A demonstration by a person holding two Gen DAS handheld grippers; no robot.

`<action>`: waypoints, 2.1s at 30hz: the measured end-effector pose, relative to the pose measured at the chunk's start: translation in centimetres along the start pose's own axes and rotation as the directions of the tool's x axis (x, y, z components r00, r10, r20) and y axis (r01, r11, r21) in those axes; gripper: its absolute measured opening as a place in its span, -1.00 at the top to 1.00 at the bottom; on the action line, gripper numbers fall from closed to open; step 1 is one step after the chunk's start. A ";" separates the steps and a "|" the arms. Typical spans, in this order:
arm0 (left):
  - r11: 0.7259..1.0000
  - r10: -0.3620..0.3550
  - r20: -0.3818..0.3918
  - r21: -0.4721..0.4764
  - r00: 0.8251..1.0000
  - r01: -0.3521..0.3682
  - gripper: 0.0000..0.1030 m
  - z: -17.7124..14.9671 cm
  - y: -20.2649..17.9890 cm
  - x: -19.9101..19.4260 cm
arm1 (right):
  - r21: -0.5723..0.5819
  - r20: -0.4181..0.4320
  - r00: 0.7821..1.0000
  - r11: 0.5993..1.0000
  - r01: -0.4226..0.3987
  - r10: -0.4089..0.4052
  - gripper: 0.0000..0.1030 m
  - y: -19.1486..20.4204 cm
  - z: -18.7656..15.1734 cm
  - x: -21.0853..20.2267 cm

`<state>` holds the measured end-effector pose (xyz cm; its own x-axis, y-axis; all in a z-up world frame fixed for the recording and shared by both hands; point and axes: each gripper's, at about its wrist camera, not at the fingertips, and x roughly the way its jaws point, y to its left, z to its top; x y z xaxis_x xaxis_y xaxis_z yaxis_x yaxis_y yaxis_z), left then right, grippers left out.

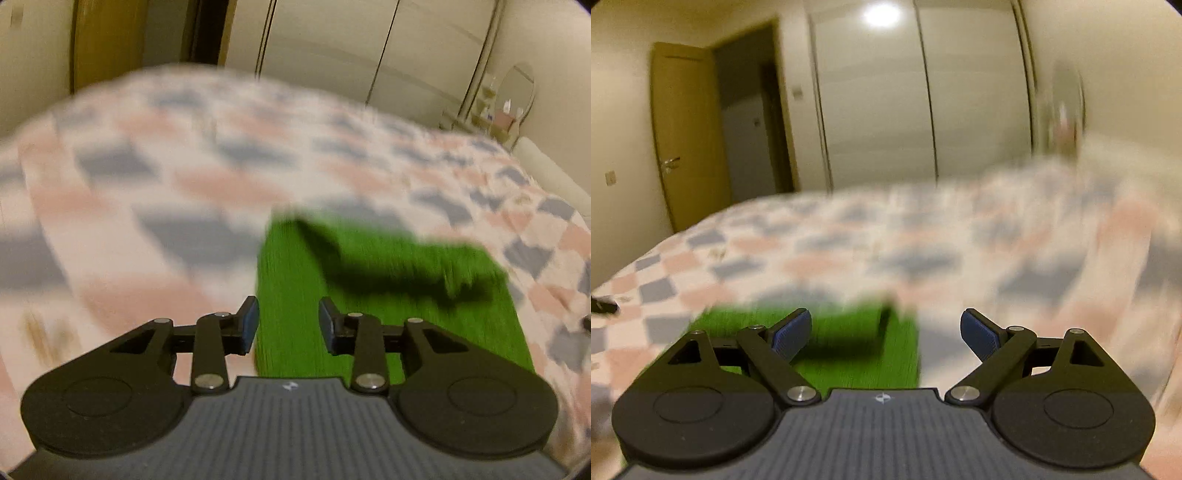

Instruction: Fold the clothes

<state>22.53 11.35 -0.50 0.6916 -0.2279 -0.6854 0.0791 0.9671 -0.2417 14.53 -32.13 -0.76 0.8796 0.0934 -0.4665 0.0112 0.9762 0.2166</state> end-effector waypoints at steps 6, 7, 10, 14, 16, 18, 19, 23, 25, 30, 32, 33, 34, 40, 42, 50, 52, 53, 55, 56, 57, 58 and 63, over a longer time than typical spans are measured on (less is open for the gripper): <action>0.944 -0.213 -0.111 -0.279 0.971 0.176 -0.06 -7.0 2.7 0.7 | 0.330 -0.175 0.968 0.937 -0.115 0.180 -0.73 -3.8 -7.8 -0.8; 0.924 -0.250 -0.109 -0.324 0.962 0.203 -0.15 -7.8 3.0 0.8 | 0.379 -0.185 0.959 0.916 -0.131 0.214 -0.73 -4.0 -8.5 -0.9; 0.888 -0.311 -0.103 -0.387 0.945 0.250 -0.17 -8.6 2.7 2.1 | 0.484 -0.192 0.939 0.860 -0.162 0.285 -0.73 -4.0 -10.1 -0.3; 0.869 -0.340 -0.112 -0.417 0.934 0.266 0.41 -9.2 2.1 4.5 | 0.555 -0.200 0.917 0.811 -0.183 0.344 -0.29 -3.4 -10.8 0.9; 0.872 -0.338 -0.122 -0.413 0.933 0.262 0.73 -9.0 1.7 5.0 | 0.586 -0.222 0.898 0.788 -0.190 0.381 0.42 -3.1 -11.2 1.8; 0.902 -0.312 -0.088 -0.340 0.946 0.266 0.77 -8.1 1.0 3.3 | 0.597 -0.202 0.905 0.779 -0.189 0.375 0.79 -3.1 -10.6 1.4; 0.916 -0.300 -0.067 -0.301 0.952 0.267 0.78 -7.6 0.6 2.3 | 0.603 -0.192 0.908 0.775 -0.189 0.371 0.81 -3.1 -10.2 1.3; 0.953 -0.267 0.079 -0.130 0.960 0.275 0.80 -5.8 -0.9 -4.5 | 0.542 -0.062 0.927 0.792 -0.280 0.370 0.84 -2.3 -6.9 -2.6; 0.961 -0.257 0.108 -0.075 0.960 0.265 0.79 -6.1 -1.3 -6.8 | 0.492 -0.015 0.929 0.811 -0.316 0.370 0.84 -1.6 -5.5 -4.8; 0.998 -0.048 -0.084 -0.034 0.995 0.045 0.65 -11.6 -0.2 -4.6 | 0.424 -0.158 0.919 0.865 -0.268 0.362 0.70 -0.3 -7.9 -6.3; 0.999 0.047 -0.164 -0.014 0.985 -0.050 0.67 -14.0 0.3 -3.7 | 0.415 -0.291 0.911 0.897 -0.155 0.292 0.53 -0.4 -11.0 -5.7; 0.999 0.053 -0.151 0.000 0.987 -0.054 0.68 -14.2 0.2 -4.6 | 0.405 -0.346 0.901 0.908 -0.107 0.260 0.53 -0.6 -12.5 -5.5; 0.998 0.059 -0.133 0.018 0.989 -0.058 0.69 -14.3 0.1 -5.4 | 0.398 -0.350 0.903 0.912 -0.099 0.251 0.54 -0.8 -13.3 -6.0; 0.972 0.012 0.027 0.233 1.000 -0.018 0.68 -11.4 -4.1 -7.4 | 0.282 -0.186 0.966 0.951 -0.123 0.180 0.53 -1.2 -10.1 -8.7; 0.960 0.013 0.017 0.281 1.000 -0.017 0.68 -10.6 -5.6 -6.0 | 0.239 -0.151 0.969 0.959 -0.154 0.194 0.53 -0.6 -8.9 -8.3; 0.910 0.000 -0.036 0.415 0.999 0.015 0.66 -8.0 -7.8 -0.5 | 0.147 -0.192 0.955 0.969 -0.199 0.225 0.54 0.9 -7.9 -3.9; 0.891 0.015 -0.049 0.454 0.999 0.009 0.66 -7.1 -8.0 1.6 | 0.132 -0.212 0.951 0.971 -0.198 0.223 0.54 0.8 -7.6 -2.2; 0.882 0.019 -0.049 0.472 0.999 0.006 0.66 -6.6 -8.2 2.5 | 0.121 -0.211 0.951 0.972 -0.203 0.225 0.54 0.9 -7.5 -1.3; 0.866 0.013 -0.039 0.500 0.999 0.008 0.66 -5.5 -8.6 4.1 | 0.095 -0.195 0.952 0.970 -0.222 0.237 0.54 1.1 -6.4 0.4; 0.861 0.008 -0.037 0.509 0.999 0.012 0.66 -5.0 -8.8 4.9 | 0.083 -0.187 0.952 0.969 -0.231 0.243 0.54 1.2 -5.9 1.3; 0.855 0.006 -0.035 0.519 0.999 0.013 0.66 -4.6 -9.0 5.9 | 0.072 -0.183 0.952 0.969 -0.236 0.246 0.54 1.3 -5.4 2.2; 0.850 0.009 -0.039 0.527 0.999 0.013 0.66 -4.2 -9.1 6.9 | 0.062 -0.182 0.952 0.969 -0.241 0.248 0.54 1.4 -5.0 3.1; 0.836 0.021 -0.065 0.549 0.998 0.018 0.64 -2.8 -9.3 11.4 | 0.043 -0.286 0.936 0.979 -0.200 0.204 0.54 0.9 -4.7 9.6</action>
<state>27.68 -0.54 -7.99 0.6451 -0.2147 -0.7333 0.4729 0.8660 0.1624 20.79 -29.47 -9.11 0.6900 0.3421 -0.6379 -0.1444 0.9286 0.3417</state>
